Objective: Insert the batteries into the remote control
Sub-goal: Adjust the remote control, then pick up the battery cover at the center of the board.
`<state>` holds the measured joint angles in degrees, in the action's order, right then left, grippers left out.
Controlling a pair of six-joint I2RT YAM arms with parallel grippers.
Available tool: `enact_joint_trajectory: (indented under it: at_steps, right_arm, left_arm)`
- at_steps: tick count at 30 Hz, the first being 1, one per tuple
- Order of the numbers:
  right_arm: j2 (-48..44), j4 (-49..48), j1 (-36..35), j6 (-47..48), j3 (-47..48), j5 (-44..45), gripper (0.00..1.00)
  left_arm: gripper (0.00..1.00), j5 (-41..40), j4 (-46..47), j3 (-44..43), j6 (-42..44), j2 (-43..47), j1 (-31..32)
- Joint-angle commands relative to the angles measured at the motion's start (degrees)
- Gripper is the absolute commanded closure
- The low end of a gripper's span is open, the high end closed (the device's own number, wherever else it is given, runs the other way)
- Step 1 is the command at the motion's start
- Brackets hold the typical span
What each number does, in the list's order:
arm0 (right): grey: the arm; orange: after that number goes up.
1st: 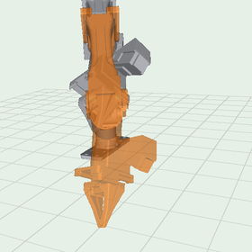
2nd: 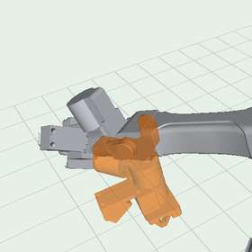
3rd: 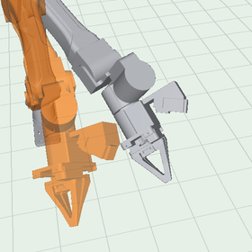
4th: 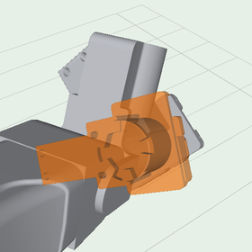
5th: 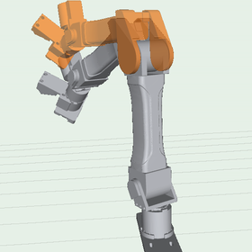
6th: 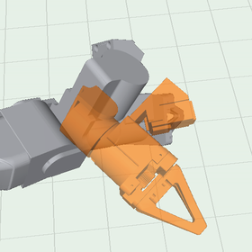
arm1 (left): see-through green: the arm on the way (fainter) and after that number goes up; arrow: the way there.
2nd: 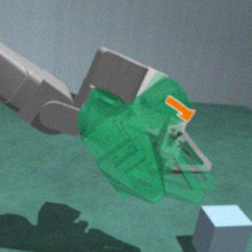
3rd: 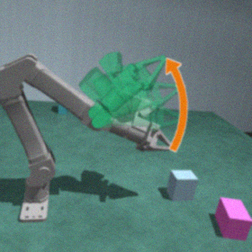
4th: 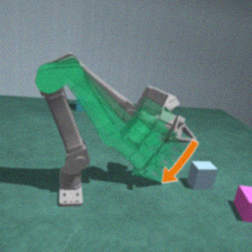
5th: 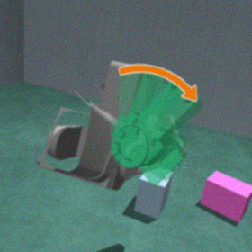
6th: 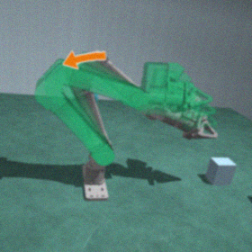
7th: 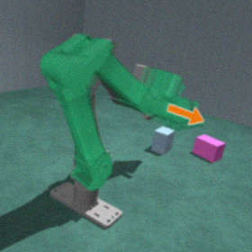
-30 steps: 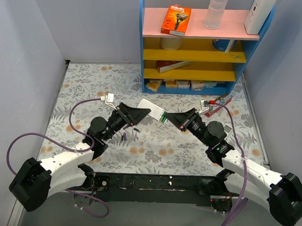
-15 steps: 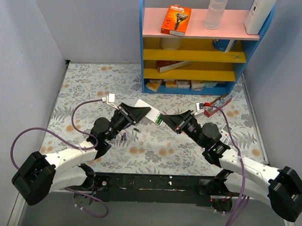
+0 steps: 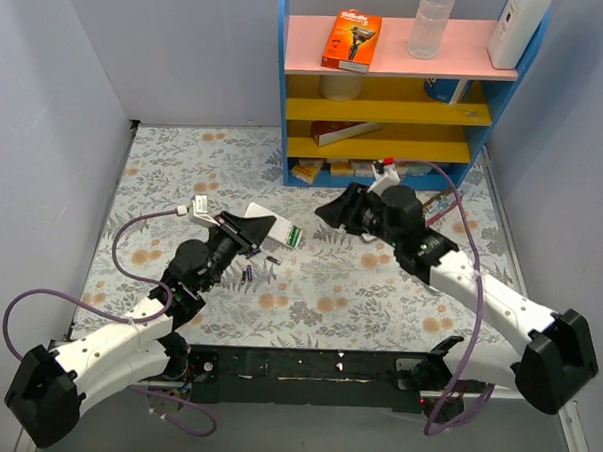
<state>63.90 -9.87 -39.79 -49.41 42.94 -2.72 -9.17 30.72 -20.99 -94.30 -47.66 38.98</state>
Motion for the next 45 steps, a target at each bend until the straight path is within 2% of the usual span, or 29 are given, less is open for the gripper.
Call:
enact_joint_trajectory:
  at_steps: [1, 3, 5, 8, 13, 19, 24, 33, 40, 41, 45]
  right_arm:
    - [14.2, 28.2, 0.9, 24.1, 20.5, 4.5, 0.39]
    - [19.9, 32.6, 0.9, 29.5, 26.3, 7.5, 0.39]
    - [28.1, 39.3, 1.1, 31.2, 34.3, 10.4, 0.40]
    - [37.2, 43.7, 1.0, 32.2, 42.2, 14.1, 0.40]
    - [49.3, 45.7, 1.0, 29.6, 49.6, 19.9, 0.41]
    - [56.9, 47.8, 1.1, 26.0, 55.0, 24.6, 0.43]
    - [57.7, 45.7, 1.3, 22.9, 53.4, 27.2, 0.48]
    - [58.7, 44.1, 1.9, 19.5, 50.2, 25.6, 0.58]
    - [54.5, 40.6, 1.7, 20.1, 41.5, 22.5, 0.75]
    - [53.6, 40.2, 1.6, 20.7, 40.2, 21.5, 0.82]
    - [46.1, 37.3, 0.8, 23.9, 32.6, 17.8, 0.97]
  left_arm:
    - [1.00, -2.9, -15.9, 1.3, 1.3, 6.0, -0.8]
    - [1.00, -2.2, -19.4, 2.6, 0.4, 8.4, -0.9]
    - [1.00, -2.2, -21.4, 3.5, -0.5, 11.9, -1.0]
    - [1.00, -3.1, -25.3, 3.5, -0.9, 15.7, -1.0]
    - [1.00, -3.5, -32.5, 2.1, -0.7, 19.6, -1.0]
    - [1.00, -3.9, -38.4, 2.3, -1.7, 25.7, -1.0]
    - [1.00, -4.1, -40.7, 1.4, -0.8, 26.7, -1.0]
    - [1.00, -2.5, -40.0, 1.0, 0.7, 25.2, -1.0]
    - [1.00, -0.7, -37.4, 1.1, 1.4, 22.6, -1.0]
    - [1.00, -0.4, -36.7, 1.2, 1.4, 22.3, -1.0]
    - [1.00, 0.6, -34.3, 1.7, 1.7, 20.7, -1.0]
